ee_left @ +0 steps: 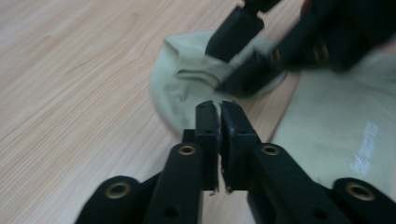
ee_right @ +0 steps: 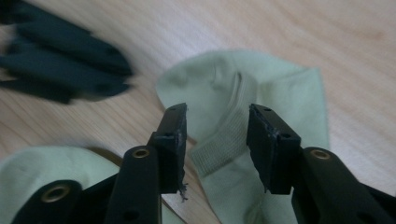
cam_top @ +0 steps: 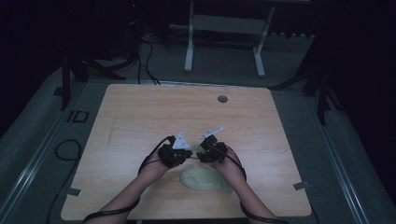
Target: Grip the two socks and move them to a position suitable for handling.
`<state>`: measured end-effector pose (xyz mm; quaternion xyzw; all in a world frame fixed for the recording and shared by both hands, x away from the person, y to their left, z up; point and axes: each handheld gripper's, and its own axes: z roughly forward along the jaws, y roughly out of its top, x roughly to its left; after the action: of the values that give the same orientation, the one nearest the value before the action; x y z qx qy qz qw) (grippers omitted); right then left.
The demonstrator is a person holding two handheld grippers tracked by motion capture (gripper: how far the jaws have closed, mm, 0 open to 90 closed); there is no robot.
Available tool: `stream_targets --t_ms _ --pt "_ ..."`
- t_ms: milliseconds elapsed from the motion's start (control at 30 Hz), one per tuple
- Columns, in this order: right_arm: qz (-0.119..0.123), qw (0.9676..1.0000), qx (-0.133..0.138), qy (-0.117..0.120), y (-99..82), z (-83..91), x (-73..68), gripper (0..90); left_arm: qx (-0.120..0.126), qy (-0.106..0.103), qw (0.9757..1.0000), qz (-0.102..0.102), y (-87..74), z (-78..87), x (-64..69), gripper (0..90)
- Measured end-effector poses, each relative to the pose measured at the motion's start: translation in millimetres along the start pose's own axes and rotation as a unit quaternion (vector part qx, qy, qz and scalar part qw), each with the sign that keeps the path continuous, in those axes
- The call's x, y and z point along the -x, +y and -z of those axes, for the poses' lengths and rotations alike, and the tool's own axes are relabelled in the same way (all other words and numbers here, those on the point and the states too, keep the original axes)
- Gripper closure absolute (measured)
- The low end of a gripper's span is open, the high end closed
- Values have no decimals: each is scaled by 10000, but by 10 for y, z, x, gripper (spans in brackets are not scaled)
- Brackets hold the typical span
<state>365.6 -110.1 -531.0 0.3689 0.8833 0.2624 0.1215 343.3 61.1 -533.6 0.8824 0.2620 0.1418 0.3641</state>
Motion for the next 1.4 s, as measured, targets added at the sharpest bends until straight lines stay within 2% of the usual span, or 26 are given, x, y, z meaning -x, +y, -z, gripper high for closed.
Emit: stream_targets --t_ms 167,200,233,333,367,400,433,500,633,833,967,1167,1267,1367,1400 --pt "150 9996 -224 -51 -67 -100 -27 563 -403 133 9991 -31 31 -302 -67 882" --pt "150 9996 -224 -51 -67 -100 -27 563 -403 133 9991 -31 31 -302 -67 882" --pt "168 9996 -215 -66 -78 -107 -26 565 -580 143 9981 -116 15 -349 -127 882" --pt "121 9996 -167 -190 -82 -112 -40 704 -563 184 9982 -118 19 -362 -167 892" --pt "113 9996 -179 -190 -79 -110 -35 750 -546 194 9982 -142 16 -366 -169 892" --pt "112 9996 -202 -144 -73 -102 -19 784 -453 178 9988 -75 9 -380 -160 892" --pt "122 9996 -206 -140 -70 -86 0 803 -365 172 9992 18 3 -388 -155 893" --pt "79 9997 -135 -164 -63 -50 21 814 -336 172 9993 -32 -7 -386 -154 893" --pt "-26 9999 11 -150 -50 47 71 816 -278 116 9995 18 -25 -383 -175 893" --pt "-277 9989 299 -225 -30 309 287 816 -271 150 9995 -50 -26 -383 -164 894" --pt "-426 9980 368 -274 -69 423 447 815 -320 152 9993 -91 -28 -370 -179 893" --pt "-775 9958 262 -403 -207 434 738 814 -408 239 9988 -81 -19 -363 -222 893" --pt "-871 9951 206 -411 -248 412 799 814 -448 251 9986 -133 -6 -366 -219 893" --pt "-966 9943 150 -414 -304 368 867 742 -488 229 9984 -148 1 -365 -228 893" --pt "-999 9938 158 -468 -314 362 884 743 -492 215 9985 -140 1 -364 -233 893"
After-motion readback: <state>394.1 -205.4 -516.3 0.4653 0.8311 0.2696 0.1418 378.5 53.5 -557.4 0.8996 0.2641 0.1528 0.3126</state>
